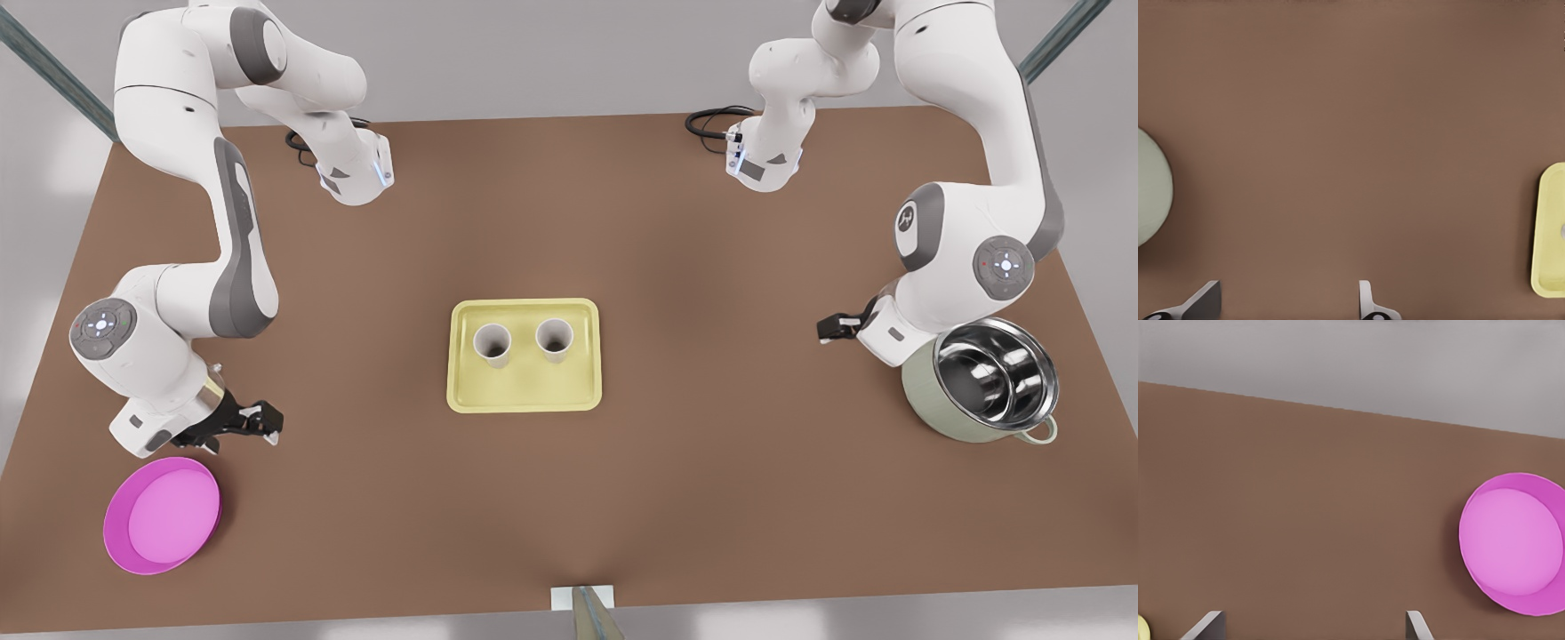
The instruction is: Use the left arm to pick up the white IKEA cup from the tray and place it on the middle-left position; use the right arm to pick up the white IKEA cup from the tray and place it on the middle-right position
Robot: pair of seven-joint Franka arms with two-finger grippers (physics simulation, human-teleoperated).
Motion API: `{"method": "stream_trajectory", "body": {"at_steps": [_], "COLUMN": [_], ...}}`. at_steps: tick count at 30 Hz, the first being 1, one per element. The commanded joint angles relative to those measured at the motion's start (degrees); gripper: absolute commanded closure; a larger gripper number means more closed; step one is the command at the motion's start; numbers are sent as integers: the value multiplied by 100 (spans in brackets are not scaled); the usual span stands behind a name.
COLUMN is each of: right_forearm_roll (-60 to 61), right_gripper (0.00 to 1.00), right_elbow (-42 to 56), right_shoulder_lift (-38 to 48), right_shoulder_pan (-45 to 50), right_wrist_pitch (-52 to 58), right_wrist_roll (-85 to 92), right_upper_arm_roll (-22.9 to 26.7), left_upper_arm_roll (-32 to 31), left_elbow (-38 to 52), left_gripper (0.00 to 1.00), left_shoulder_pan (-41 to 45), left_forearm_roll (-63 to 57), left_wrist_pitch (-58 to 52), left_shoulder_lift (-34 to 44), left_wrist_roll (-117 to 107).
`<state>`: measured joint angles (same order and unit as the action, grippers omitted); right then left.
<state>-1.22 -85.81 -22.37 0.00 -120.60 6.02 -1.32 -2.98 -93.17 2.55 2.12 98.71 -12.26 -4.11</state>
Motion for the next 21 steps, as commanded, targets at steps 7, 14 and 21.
{"method": "stream_trajectory", "body": {"at_steps": [7,14,21], "right_forearm_roll": [-19,-10,-18], "right_gripper": [0,0,0], "right_elbow": [-6,-770,-1710], "right_shoulder_lift": [137,137,-48], "right_shoulder_pan": [879,1556,1538], "right_wrist_pitch": [722,300,-982], "right_wrist_roll": [-364,-1050,-980], "right_upper_arm_roll": [-624,-1169,-1195], "left_upper_arm_roll": [-36,-168,-168], "left_elbow": [694,1082,1047], "left_gripper": [0,0,0], "left_shoulder_pan": [2452,3700,3726], "left_forearm_roll": [-712,-652,-441], "left_wrist_pitch": [167,1115,2337], "left_shoulder_lift": [-576,-1815,-2457], "left_wrist_roll": [-2005,-4546,-5030]}}
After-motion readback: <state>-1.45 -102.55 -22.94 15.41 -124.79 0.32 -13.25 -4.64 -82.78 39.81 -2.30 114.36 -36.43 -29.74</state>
